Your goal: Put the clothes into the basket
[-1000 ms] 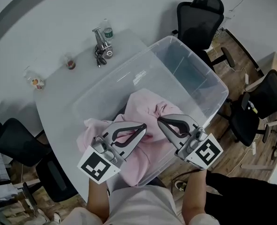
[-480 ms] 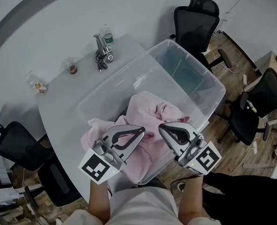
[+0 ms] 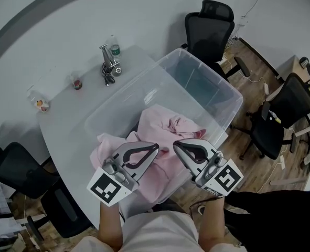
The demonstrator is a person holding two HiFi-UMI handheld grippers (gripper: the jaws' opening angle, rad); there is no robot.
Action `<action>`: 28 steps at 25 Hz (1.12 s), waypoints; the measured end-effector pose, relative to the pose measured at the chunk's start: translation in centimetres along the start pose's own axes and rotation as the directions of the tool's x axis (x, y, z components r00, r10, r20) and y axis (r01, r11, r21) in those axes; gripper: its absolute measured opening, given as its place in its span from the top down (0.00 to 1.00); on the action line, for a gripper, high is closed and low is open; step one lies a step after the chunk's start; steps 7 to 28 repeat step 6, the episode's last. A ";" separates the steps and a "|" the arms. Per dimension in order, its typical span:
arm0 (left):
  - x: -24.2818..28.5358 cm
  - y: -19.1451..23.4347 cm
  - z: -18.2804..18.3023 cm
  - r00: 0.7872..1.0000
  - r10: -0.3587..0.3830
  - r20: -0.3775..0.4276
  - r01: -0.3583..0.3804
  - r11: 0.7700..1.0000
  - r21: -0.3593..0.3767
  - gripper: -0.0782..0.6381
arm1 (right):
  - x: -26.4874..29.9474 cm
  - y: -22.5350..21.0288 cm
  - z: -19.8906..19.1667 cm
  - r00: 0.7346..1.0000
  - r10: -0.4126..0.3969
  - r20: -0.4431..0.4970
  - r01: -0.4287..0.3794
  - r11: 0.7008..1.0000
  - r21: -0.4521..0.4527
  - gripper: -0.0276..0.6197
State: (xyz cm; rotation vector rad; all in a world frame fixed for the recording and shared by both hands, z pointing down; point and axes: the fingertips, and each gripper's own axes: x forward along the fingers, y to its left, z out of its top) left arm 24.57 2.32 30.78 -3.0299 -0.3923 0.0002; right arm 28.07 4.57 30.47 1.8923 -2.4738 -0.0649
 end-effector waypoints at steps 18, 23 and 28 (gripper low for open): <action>-0.3 -0.7 0.6 1.000 -0.008 0.009 0.008 1.000 0.001 0.89 | -0.5 0.8 0.6 1.000 -0.007 -0.002 0.007 1.000 -0.006 0.95; -0.3 -0.7 0.6 1.000 -0.008 0.009 0.008 1.000 0.001 0.89 | -0.5 0.8 0.6 1.000 -0.007 -0.002 0.007 1.000 -0.006 0.95; -0.3 -0.7 0.6 1.000 -0.008 0.009 0.008 1.000 0.001 0.89 | -0.5 0.8 0.6 1.000 -0.007 -0.002 0.007 1.000 -0.006 0.95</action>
